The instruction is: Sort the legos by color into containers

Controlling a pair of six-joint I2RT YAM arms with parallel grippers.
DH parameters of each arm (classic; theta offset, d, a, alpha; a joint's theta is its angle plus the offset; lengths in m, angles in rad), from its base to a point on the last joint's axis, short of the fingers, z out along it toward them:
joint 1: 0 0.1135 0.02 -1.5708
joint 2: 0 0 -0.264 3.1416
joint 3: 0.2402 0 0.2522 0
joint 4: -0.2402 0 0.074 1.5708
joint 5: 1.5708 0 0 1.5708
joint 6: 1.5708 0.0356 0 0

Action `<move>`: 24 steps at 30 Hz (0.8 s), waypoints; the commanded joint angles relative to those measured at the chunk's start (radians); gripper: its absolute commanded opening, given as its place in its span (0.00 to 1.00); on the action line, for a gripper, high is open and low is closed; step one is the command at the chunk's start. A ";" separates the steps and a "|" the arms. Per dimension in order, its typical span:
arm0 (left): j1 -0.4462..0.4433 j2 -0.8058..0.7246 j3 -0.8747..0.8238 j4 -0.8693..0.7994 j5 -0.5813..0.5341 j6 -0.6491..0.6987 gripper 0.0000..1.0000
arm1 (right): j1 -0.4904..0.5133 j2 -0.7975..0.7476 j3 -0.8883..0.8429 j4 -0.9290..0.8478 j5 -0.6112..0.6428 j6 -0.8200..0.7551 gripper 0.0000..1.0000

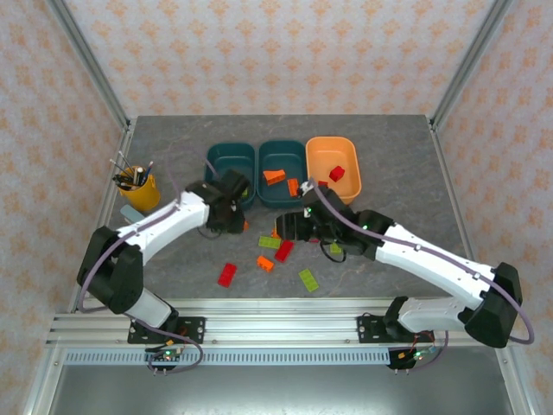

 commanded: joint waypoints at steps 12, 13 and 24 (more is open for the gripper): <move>0.172 0.378 0.496 -0.222 -0.067 0.066 0.26 | -0.190 0.276 0.326 0.018 -0.121 0.026 0.70; 0.177 0.421 0.507 -0.221 -0.073 0.067 0.26 | -0.191 0.289 0.331 0.020 -0.126 0.028 0.70; 0.195 0.612 0.590 -0.223 -0.125 0.080 0.27 | -0.191 0.291 0.259 0.039 -0.153 0.049 0.70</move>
